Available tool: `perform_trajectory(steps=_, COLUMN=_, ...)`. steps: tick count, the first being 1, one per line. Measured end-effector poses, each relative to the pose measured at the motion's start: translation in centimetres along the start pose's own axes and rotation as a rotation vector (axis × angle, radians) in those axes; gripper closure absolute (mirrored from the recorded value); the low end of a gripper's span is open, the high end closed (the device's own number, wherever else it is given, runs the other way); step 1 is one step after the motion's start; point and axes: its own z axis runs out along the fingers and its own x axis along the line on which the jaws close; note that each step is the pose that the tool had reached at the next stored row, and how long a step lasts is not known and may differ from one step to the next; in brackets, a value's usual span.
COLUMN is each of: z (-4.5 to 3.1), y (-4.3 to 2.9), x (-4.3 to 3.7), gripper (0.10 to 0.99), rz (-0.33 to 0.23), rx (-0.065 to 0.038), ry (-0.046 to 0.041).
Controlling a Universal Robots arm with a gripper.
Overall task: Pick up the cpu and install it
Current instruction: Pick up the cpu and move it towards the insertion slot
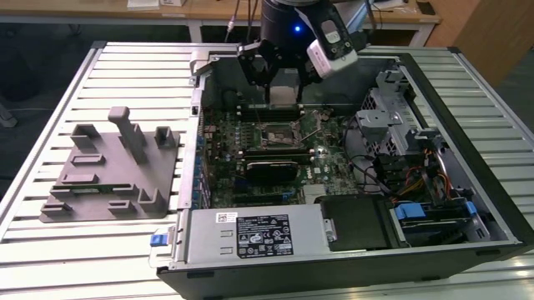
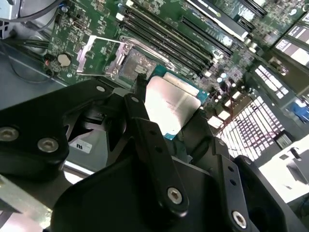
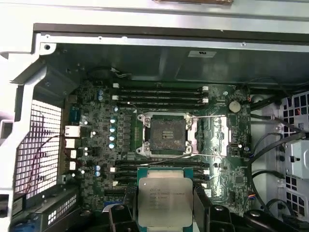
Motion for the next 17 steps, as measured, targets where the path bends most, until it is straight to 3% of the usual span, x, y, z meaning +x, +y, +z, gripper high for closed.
perform_trajectory(steps=6, z=1.10, y=-0.13, x=-0.47, gripper=0.545, rz=0.000, rx=0.000, ry=0.0024)
perform_trajectory(steps=17, z=3.09, y=-0.35, x=-0.65, gripper=0.545, rz=0.001, rx=0.000, ry=0.0054)
